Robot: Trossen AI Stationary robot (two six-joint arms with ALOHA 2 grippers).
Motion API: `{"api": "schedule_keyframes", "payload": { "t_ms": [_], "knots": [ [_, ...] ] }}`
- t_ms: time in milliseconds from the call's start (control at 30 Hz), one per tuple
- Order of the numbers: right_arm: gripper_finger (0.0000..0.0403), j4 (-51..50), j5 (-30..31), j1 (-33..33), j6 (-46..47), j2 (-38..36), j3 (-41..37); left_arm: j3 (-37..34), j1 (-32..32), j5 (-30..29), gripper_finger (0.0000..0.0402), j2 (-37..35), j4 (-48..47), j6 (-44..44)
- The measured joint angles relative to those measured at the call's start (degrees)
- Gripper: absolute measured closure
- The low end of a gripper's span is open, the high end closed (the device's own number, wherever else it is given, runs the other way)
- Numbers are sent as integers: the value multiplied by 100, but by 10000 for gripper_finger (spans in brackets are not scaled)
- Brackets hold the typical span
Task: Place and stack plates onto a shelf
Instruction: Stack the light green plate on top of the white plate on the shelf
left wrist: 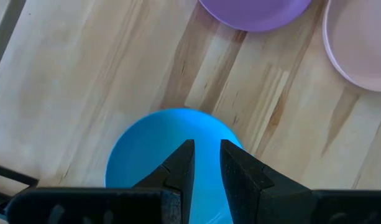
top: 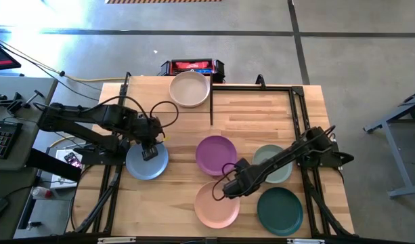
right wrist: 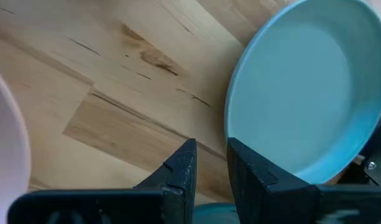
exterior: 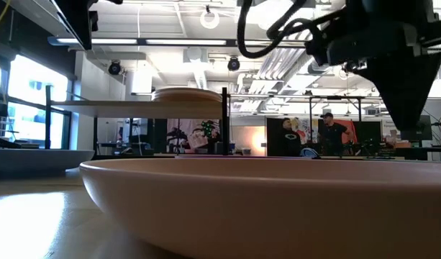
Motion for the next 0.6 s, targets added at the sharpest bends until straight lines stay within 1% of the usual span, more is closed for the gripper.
{"api": "schedule_keyframes", "payload": {
  "t_ms": [200,600],
  "knots": [
    [336,170,-9,-11,130,0,-391,0,2,0,337,0,-2,5],
    [336,594,-137,-114,98,0,-985,0,4,0,337,0,-7,62]
  ]
}}
